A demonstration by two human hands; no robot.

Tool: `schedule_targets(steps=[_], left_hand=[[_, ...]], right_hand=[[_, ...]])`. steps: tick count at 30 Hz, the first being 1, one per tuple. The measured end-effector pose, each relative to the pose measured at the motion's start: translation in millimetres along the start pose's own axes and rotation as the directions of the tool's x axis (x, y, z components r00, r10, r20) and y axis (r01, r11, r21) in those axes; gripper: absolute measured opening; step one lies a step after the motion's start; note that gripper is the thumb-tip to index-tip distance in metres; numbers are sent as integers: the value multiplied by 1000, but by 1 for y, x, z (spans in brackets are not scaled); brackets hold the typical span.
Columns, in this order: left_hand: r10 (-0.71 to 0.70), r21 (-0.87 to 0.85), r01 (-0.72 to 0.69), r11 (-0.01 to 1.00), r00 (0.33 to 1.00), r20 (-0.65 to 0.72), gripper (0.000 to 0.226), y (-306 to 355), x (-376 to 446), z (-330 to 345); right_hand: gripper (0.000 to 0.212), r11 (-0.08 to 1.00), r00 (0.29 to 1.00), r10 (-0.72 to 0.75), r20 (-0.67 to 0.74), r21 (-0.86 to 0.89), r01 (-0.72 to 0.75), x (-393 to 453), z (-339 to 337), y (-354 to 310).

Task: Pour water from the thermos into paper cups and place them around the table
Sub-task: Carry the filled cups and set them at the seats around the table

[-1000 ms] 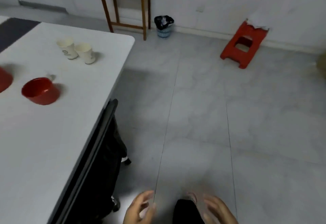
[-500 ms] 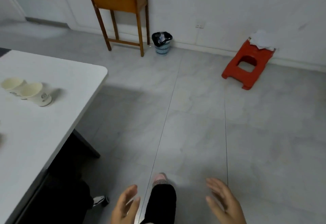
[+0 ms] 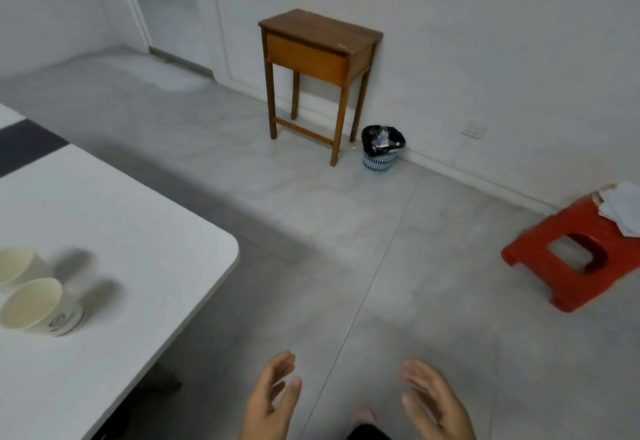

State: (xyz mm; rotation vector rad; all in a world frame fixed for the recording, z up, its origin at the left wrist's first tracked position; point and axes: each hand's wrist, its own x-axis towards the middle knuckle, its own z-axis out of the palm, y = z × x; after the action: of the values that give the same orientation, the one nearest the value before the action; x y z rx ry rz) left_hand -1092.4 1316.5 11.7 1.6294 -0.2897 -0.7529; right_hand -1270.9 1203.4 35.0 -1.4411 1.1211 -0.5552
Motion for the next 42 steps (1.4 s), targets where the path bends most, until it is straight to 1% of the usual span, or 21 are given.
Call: schedule_targets(steps=[3, 6, 7, 8, 10, 12, 13, 15, 17, 19, 20, 23, 24, 26, 28, 31, 33, 35, 39, 40, 42], left_hand=[[0, 13, 2, 1000, 995, -96, 25, 11, 45, 11], [21, -1, -21, 1000, 976, -218, 24, 27, 89, 19], [17, -16, -22, 1000, 961, -275, 25, 33, 104, 21], [10, -29, -21, 999, 944, -330, 26, 41, 118, 24], [2, -49, -26, 998, 898, -439, 28, 56, 145, 27], [4, -70, -51, 996, 832, -555, 31, 68, 167, 25], [0, -82, -63, 995, 790, -613, 32, 73, 175, 21], [-25, -109, -78, 991, 693, -721, 35, 78, 186, 12], [-79, -160, -88, 983, 581, -810, 36, 76, 192, 3], [-133, -197, -84, 977, 482, -866, 36, 64, 197, -8], [-167, -224, -80, 971, 443, -881, 35, 57, 200, -13], [-214, -259, -86, 962, 350, -912, 32, 50, 215, -32], [-223, -271, -119, 955, 315, -923, 30, 50, 221, -41], [-235, -279, -195, 940, 223, -946, 28, 55, 230, -62], [-222, -253, -217, 943, 156, -962, 28, 63, 238, -83], [-237, -248, -225, 942, 76, -969, 28, 73, 248, -104], [-252, -249, -221, 943, 14, -968, 33, 77, 248, -108], [-308, -288, -227, 930, -54, -950, 38, 75, 247, -104], [-430, -363, -273, 891, -251, -867, 42, 64, 248, -100], [-445, -374, -270, 887, -288, -848, 44, 61, 249, -105], [-471, -406, -246, 880, -337, -815, 52, 57, 253, -120]], right_hand=[[41, 999, 989, -33, 142, -30, 38, 78, 13, -6], [39, 998, 959, 19, 284, -71, 2, 163, 34, -16], [38, 996, 934, 61, 352, -85, -33, 190, 43, -23], [36, 992, 901, 83, 427, -122, -33, 217, 54, -32], [36, 989, 828, 49, 559, -145, 40, 260, 79, -61], [41, 978, 748, -53, 661, -118, 173, 294, 108, -92], [43, 968, 691, -72, 719, -117, 222, 308, 123, -107], [47, 951, 568, -88, 818, -101, 294, 335, 155, -134], [47, 940, 466, -91, 880, -78, 333, 357, 189, -153], [46, 916, 370, -70, 927, -87, 391, 374, 220, -160], [45, 910, 336, -44, 941, -101, 403, 378, 234, -161], [44, 879, 298, 8, 954, -149, 452, 386, 276, -167], [44, 870, 274, 44, 961, -172, 462, 387, 290, -168], [44, 859, 220, 109, 969, -203, 470, 380, 319, -173], [44, 845, 115, 120, 986, -162, 509, 372, 352, -185], [40, 821, -95, 127, 987, -51, 569, 358, 406, -204], [39, 812, -196, 122, 973, 15, 583, 345, 440, -213], [41, 798, -276, 140, 951, 56, 601, 332, 470, -214], [45, 762, -418, 196, 887, 131, 634, 309, 526, -198], [46, 755, -449, 216, 867, 144, 639, 302, 539, -192], [54, 752, -497, 245, 832, 161, 639, 287, 567, -182]])
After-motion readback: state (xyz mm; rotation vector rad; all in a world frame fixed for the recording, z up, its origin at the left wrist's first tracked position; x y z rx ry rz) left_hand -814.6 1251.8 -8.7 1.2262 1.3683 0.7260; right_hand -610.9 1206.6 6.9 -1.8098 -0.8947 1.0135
